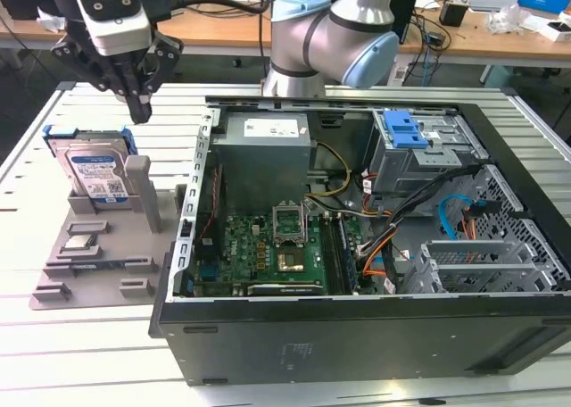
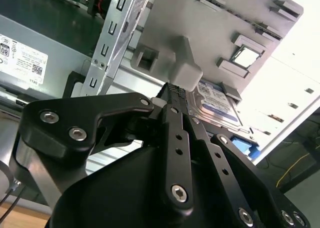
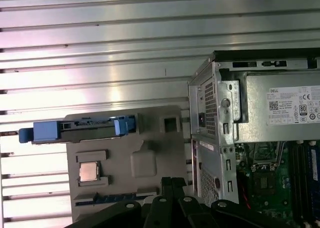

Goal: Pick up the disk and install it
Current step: 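Reach for the disk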

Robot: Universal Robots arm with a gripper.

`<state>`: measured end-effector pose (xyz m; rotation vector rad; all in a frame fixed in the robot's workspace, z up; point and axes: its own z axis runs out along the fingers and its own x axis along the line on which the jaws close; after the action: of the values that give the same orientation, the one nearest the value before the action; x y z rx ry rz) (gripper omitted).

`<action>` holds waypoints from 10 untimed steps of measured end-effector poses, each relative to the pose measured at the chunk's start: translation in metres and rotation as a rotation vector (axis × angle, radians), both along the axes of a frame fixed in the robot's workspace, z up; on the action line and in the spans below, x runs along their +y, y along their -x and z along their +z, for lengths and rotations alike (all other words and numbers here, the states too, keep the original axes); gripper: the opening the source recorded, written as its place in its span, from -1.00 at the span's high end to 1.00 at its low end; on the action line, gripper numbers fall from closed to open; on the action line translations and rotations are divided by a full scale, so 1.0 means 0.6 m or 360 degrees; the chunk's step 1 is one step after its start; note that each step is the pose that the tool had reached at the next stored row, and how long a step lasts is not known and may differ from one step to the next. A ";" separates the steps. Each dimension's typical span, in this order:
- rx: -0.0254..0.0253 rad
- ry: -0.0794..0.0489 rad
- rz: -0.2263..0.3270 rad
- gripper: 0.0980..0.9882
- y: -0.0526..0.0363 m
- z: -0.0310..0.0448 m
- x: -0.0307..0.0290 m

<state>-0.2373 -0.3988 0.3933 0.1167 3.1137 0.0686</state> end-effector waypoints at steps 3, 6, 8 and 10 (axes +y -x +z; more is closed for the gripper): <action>-0.00001 0.0000 0.0000 0.99 0.009 0.000 0.0000; 0.00000 0.0000 0.0000 0.99 0.019 0.000 0.0000; -0.00001 0.0000 0.0000 0.99 0.027 0.000 0.0000; -0.00001 0.0000 0.0000 0.99 0.034 0.000 0.0000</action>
<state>-0.2580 -0.3988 0.3932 0.1167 3.1136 0.0688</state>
